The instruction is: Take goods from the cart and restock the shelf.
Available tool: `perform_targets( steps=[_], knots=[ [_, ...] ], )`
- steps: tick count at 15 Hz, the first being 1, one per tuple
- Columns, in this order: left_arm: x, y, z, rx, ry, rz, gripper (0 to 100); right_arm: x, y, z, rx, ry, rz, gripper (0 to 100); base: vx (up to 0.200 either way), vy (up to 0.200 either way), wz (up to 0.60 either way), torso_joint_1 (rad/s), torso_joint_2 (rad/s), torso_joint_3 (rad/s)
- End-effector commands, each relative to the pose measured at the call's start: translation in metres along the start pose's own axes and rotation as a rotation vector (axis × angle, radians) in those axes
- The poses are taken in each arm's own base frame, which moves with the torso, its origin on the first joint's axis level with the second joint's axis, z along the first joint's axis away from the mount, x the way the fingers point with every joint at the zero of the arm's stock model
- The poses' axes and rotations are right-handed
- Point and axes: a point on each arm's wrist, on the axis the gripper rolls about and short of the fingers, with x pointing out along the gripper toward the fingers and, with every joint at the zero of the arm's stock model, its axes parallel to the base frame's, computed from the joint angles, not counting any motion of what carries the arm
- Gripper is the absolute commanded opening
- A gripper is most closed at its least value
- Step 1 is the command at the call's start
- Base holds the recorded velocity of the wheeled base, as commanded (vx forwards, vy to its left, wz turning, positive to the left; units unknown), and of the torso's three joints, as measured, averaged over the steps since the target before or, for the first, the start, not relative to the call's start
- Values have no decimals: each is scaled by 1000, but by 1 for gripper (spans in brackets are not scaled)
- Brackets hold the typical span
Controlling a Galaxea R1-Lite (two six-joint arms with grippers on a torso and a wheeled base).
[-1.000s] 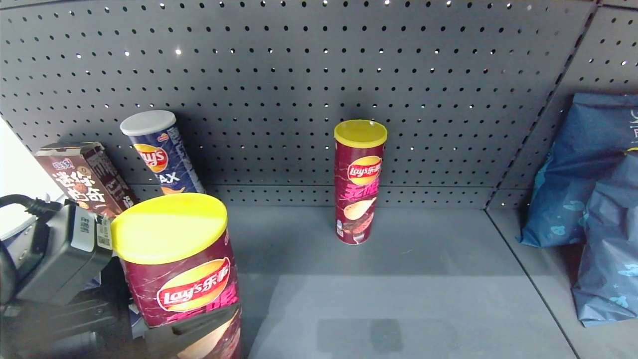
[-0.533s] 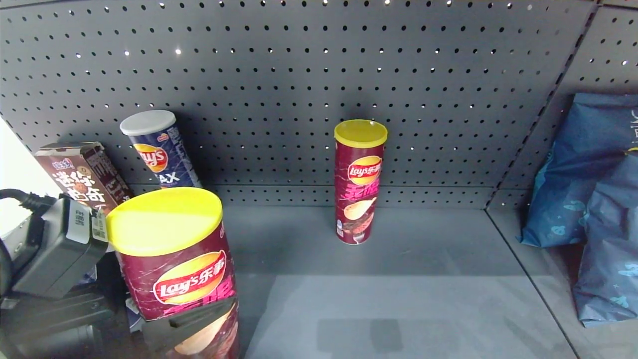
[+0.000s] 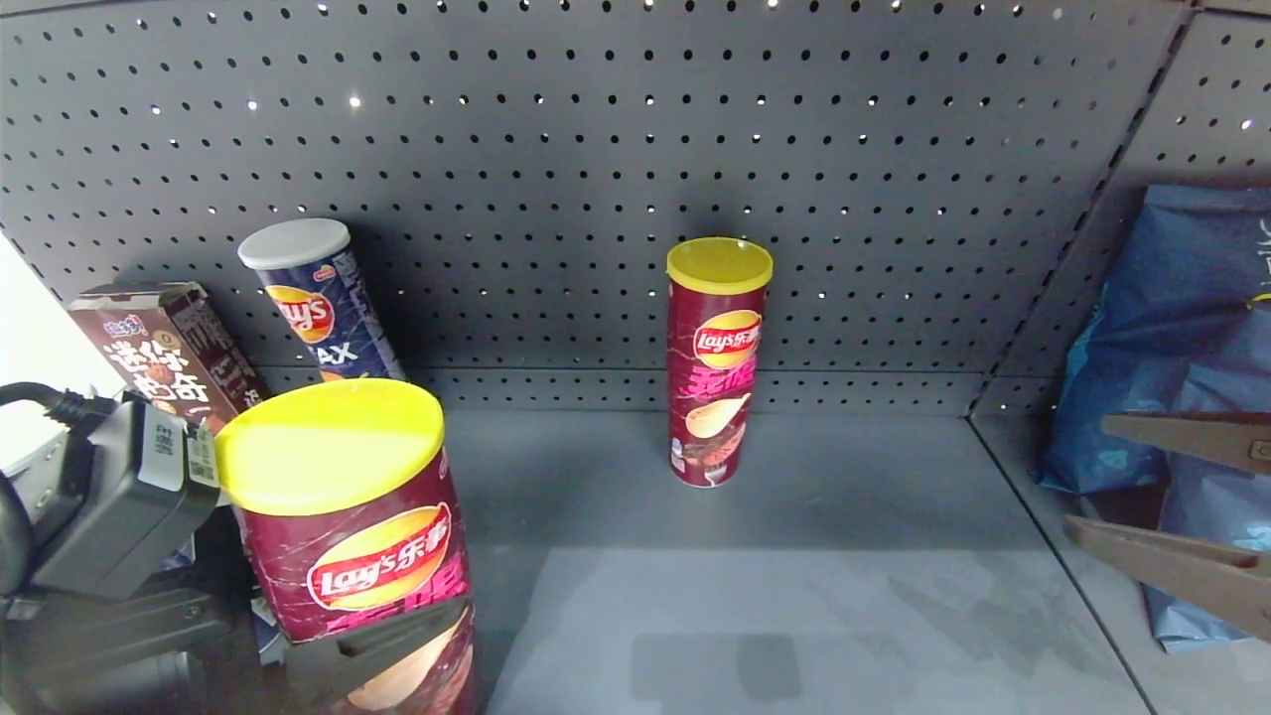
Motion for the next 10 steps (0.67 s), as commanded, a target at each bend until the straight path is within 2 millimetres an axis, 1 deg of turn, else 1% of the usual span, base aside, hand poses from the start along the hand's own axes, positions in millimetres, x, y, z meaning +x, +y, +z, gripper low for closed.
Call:
perform_targets(
  steps=[1,2,4,6,8,10],
  knots=[
    [1,0,0,0,1,-1,0,24,-1,-2,-1,55,-7,100,0,0,0,0,0,0],
    [1,0,0,0,1,-1,0,27,-1,-1,-4,55,-18,100,0,0,0,0,0,0],
    [1,0,0,0,0,-1,0,51,5,1,-11,50,-5,100,0,0,0,0,0,0],
    [1,0,0,0,0,0,0,71,5,1,14,44,-2,100,0,0,0,0,0,0],
    [0,0,0,0,0,2,0,87,4,10,46,32,-21,100,0,0,0,0,0,0],
    [0,0,-1,-3,3,1,0,95,2,13,47,35,-31,100,0,0,0,0,0,0]
  ],
)
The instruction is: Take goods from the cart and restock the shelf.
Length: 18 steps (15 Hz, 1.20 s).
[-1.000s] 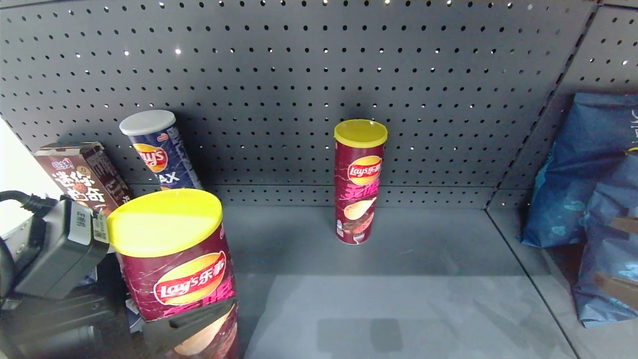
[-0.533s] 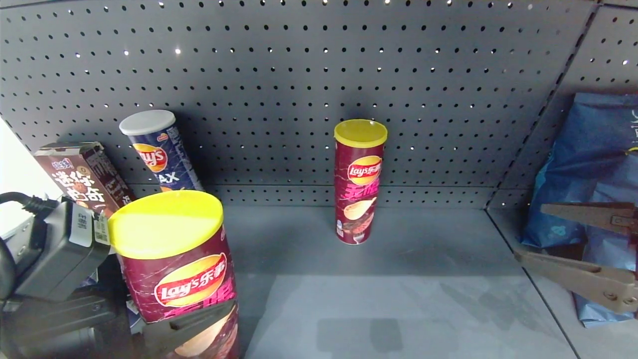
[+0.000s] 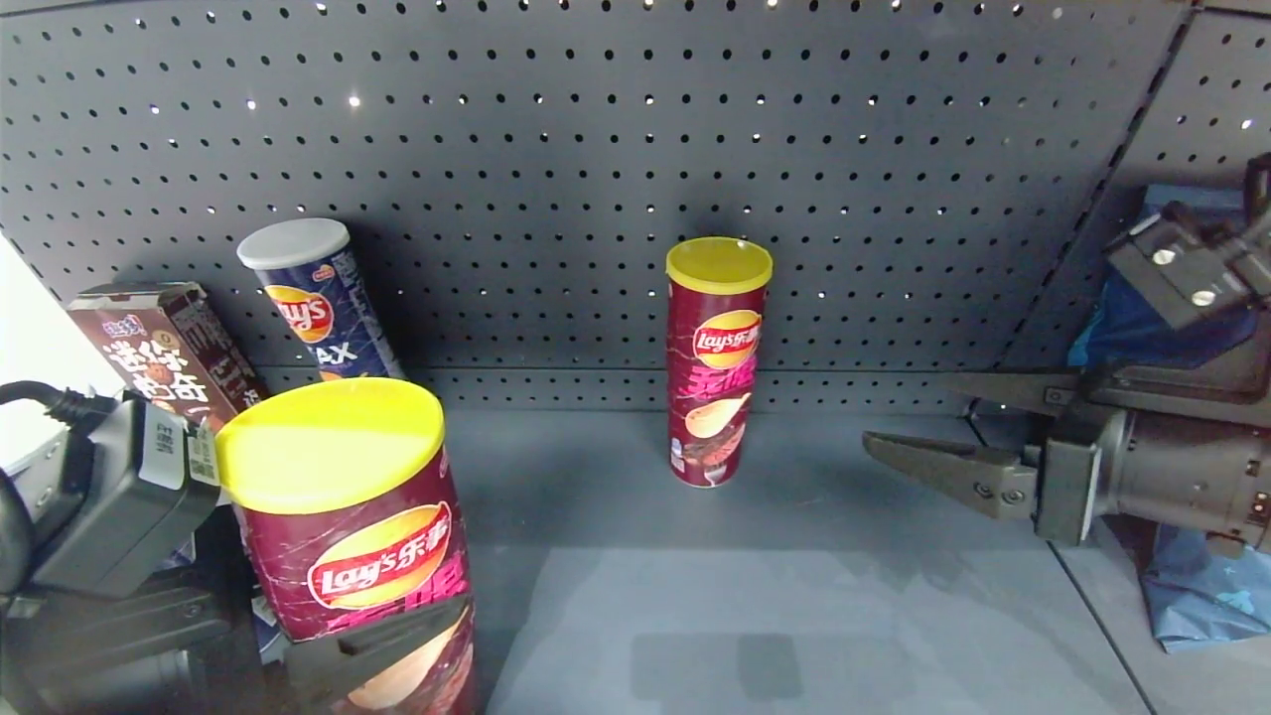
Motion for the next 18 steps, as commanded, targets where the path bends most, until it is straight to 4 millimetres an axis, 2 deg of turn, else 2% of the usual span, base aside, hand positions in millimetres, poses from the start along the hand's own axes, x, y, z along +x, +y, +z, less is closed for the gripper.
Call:
perform_targets(
  steps=[1,4,7,8,15,16,18],
  knots=[
    [0,0,0,0,1,0,0,19,-1,-1,4,30,2,100,0,0,0,0,0,0],
    [0,0,0,-15,-2,0,0,36,-1,-4,8,28,-23,100,0,0,0,0,0,0],
    [0,0,0,-18,-2,0,0,44,-2,-6,10,39,-34,100,0,0,0,0,0,0],
    [0,0,0,-18,0,0,0,53,-3,-9,5,43,-36,100,0,0,0,0,0,0],
    [0,0,-2,-20,4,-2,0,89,-9,-8,-2,-31,34,100,0,0,0,0,0,0],
    [0,0,-2,-20,4,-2,0,89,-9,-8,-1,-34,35,100,0,0,0,0,0,0],
    [0,0,-2,-19,3,-4,0,105,-11,-14,-18,-36,38,100,0,0,0,0,0,0]
  ],
)
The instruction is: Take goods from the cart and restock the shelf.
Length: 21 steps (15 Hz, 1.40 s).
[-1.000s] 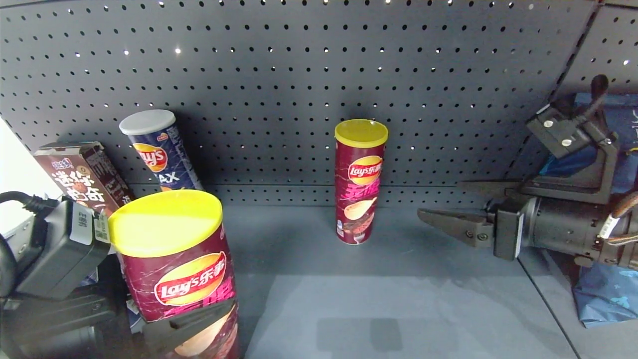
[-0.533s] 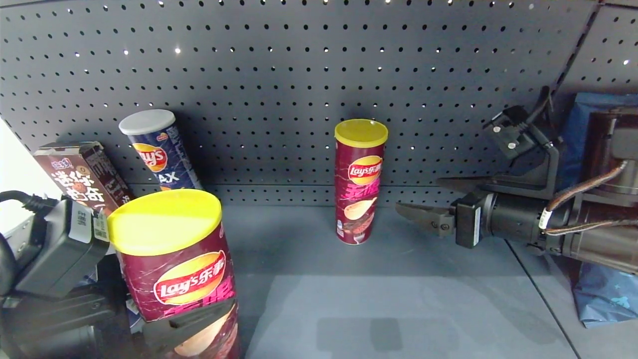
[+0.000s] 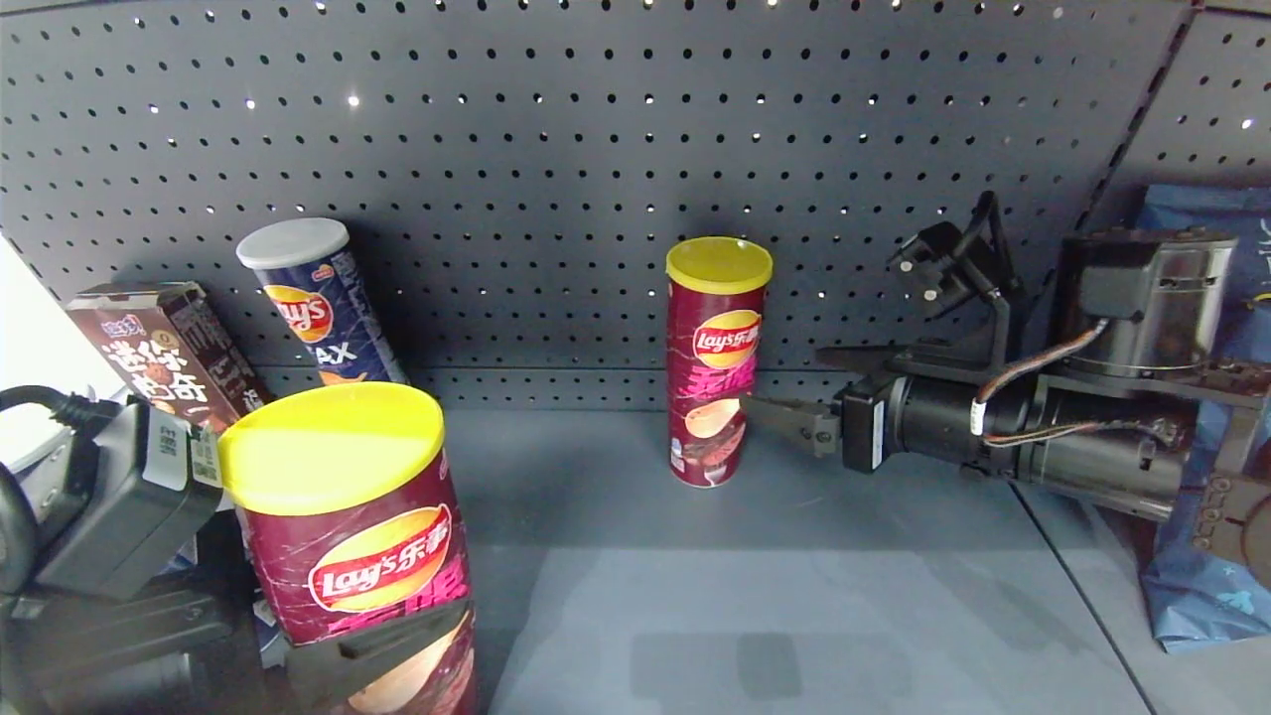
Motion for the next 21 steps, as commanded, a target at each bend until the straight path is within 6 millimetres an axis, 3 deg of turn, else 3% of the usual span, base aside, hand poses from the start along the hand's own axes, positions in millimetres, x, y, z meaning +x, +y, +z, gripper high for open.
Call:
perform_targets(
  steps=[1,7,21],
  knots=[
    [0,0,1,0,-3,2,0,16,-5,-10,-2,24,3,100,0,0,0,0,0,0],
    [0,0,0,-2,0,1,0,35,-17,-18,-3,7,42,100,0,0,0,0,0,0],
    [0,0,-4,-7,14,-1,0,68,-4,-37,-7,24,126,100,0,0,0,0,0,0]
  ],
)
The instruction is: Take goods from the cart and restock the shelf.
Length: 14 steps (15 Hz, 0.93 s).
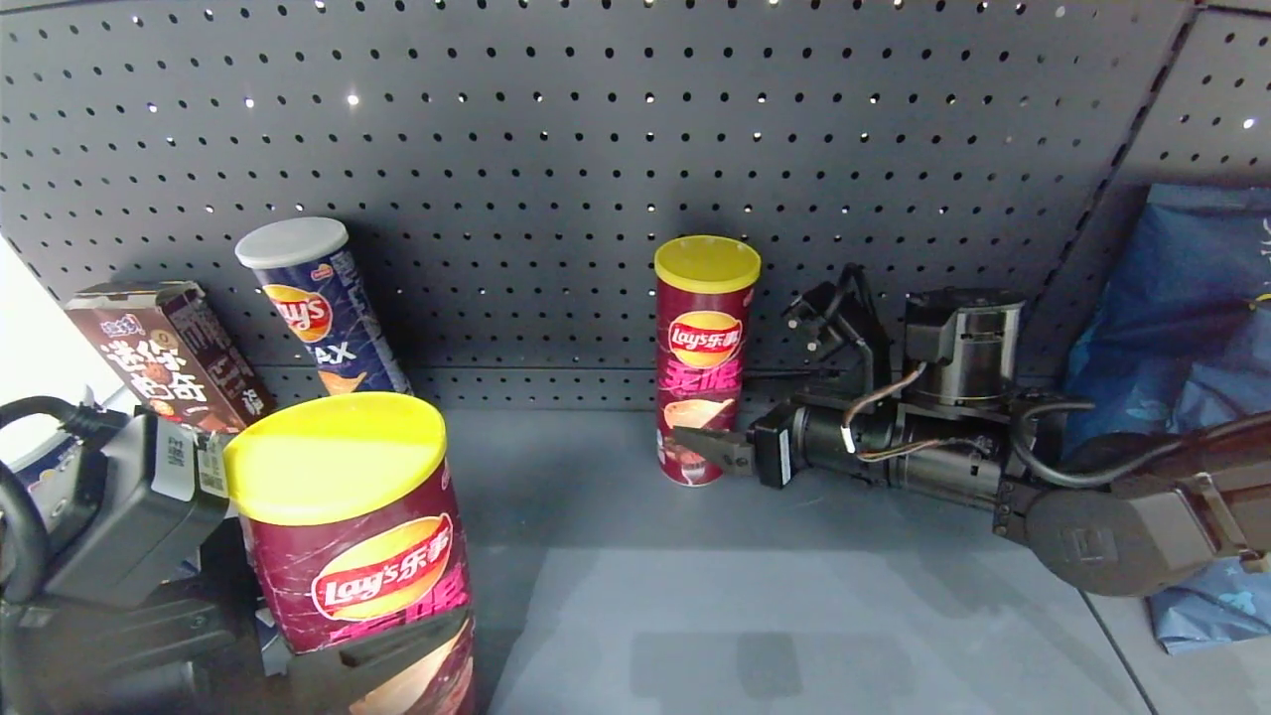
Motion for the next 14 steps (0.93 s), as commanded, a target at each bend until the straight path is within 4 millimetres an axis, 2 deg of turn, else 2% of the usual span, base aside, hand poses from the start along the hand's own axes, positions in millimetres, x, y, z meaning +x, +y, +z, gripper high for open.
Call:
perform_targets(
  steps=[1,4,5,11,13,14],
  knots=[
    [0,0,-1,-1,2,0,0,8,0,-4,1,10,7,100,0,0,0,0,0,0],
    [0,0,-1,-1,2,2,0,15,-2,-6,0,11,7,100,0,0,0,0,0,0],
    [0,0,-1,-1,2,0,0,15,-2,-6,-3,4,8,0,0,0,0,0,0,0],
    [0,0,-1,-1,2,2,0,15,0,-7,-6,2,11,0,0,0,0,0,0,0],
    [0,0,-1,-1,4,1,0,7,5,-3,-9,-4,22,0,0,0,0,0,0,0],
    [0,0,-1,-1,3,0,0,-4,8,4,-13,-19,23,0,0,0,0,0,0,0]
  ],
)
